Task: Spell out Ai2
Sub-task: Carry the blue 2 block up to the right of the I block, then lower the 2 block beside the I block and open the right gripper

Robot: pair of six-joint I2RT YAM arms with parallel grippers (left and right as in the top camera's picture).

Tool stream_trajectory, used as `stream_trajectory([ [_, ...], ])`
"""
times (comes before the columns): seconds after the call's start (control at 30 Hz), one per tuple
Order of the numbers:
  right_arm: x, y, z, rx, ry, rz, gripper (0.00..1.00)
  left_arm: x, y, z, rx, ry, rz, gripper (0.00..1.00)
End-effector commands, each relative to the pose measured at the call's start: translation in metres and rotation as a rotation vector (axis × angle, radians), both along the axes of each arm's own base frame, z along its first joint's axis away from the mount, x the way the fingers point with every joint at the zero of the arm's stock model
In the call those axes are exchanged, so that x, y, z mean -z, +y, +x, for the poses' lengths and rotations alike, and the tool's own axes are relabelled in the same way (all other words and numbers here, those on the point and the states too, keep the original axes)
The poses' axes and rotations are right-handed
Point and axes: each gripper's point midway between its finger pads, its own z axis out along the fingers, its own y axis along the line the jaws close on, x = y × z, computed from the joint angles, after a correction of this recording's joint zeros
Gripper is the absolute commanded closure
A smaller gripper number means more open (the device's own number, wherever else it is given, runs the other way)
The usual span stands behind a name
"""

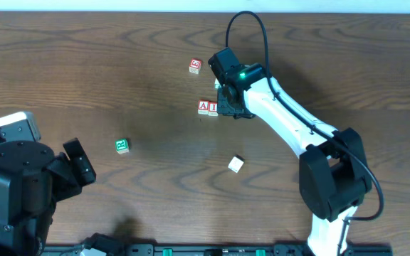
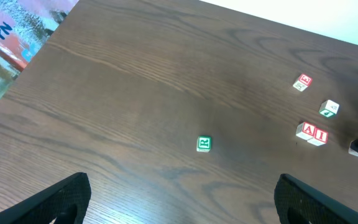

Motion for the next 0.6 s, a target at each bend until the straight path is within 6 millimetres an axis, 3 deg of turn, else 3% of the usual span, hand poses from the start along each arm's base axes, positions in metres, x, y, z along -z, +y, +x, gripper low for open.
stream_trajectory([
  [0.0,-0.002,0.006,0.001,0.033,0.008,0.045,0.84,-0.002,-0.001,0.001,-0.01,-0.011,-0.018,0.05],
  [0.3,-0.001,0.006,0.002,0.057,0.001,0.051,0.84,-0.005,-0.007,0.005,0.003,-0.031,-0.055,0.05],
  [0.57,0.013,0.004,0.003,0.06,-0.01,0.057,0.85,-0.006,-0.007,0.006,0.003,-0.033,-0.056,0.04],
])
